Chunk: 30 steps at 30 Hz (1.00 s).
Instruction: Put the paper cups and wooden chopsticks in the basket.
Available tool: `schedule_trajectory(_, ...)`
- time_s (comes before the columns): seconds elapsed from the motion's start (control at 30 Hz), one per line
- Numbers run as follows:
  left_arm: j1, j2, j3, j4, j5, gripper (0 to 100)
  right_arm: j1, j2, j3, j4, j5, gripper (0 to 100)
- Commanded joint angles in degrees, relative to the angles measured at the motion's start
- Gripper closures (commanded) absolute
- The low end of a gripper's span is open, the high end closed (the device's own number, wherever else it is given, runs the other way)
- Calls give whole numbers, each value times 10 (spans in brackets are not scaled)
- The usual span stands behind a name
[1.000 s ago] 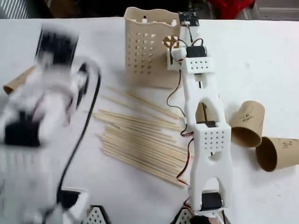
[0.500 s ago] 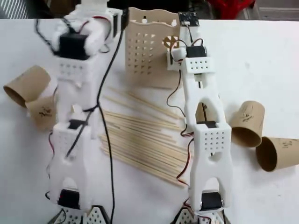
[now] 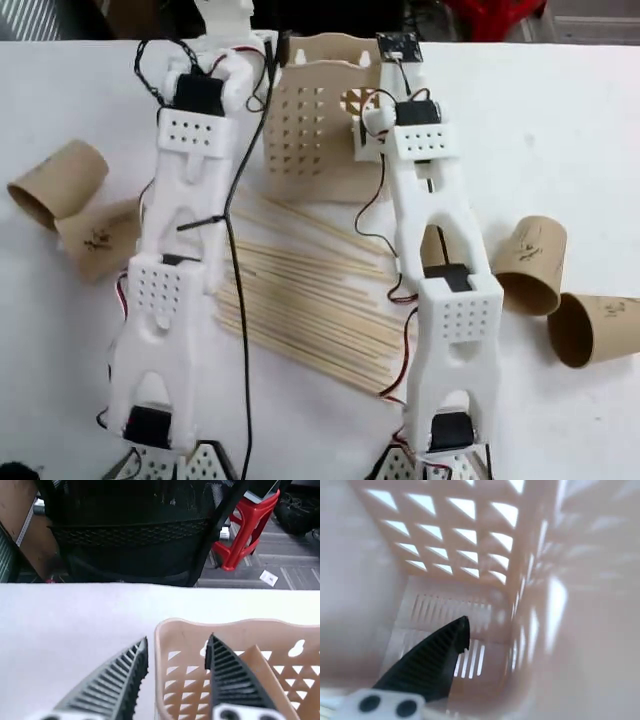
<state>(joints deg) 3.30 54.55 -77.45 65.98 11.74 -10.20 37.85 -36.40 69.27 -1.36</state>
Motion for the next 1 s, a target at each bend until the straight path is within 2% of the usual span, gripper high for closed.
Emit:
schedule_trajectory(0.0, -15, 7, 10, 55, 4, 811, -2, -44, 3, 37, 5, 858)
schedule_trajectory(0.3, -16, 4, 10, 112, 4, 812, -3, -45, 0, 208, 5, 664)
schedule_trajectory(0.47, -15, 0, 9, 121, 4, 812, -18, -54, -2, 296, 4, 659)
schedule_trajectory(0.67, -15, 1, 9, 134, 2, 812, -21, -115, 12, 292, 1, 661)
schedule_trajectory(0.8, -14, 4, 9, 132, -40, 812, -26, -194, 32, 293, 1, 662)
schedule_trajectory(0.97, -14, 2, 9, 119, -49, 814, -57, -281, 92, 289, 4, 662)
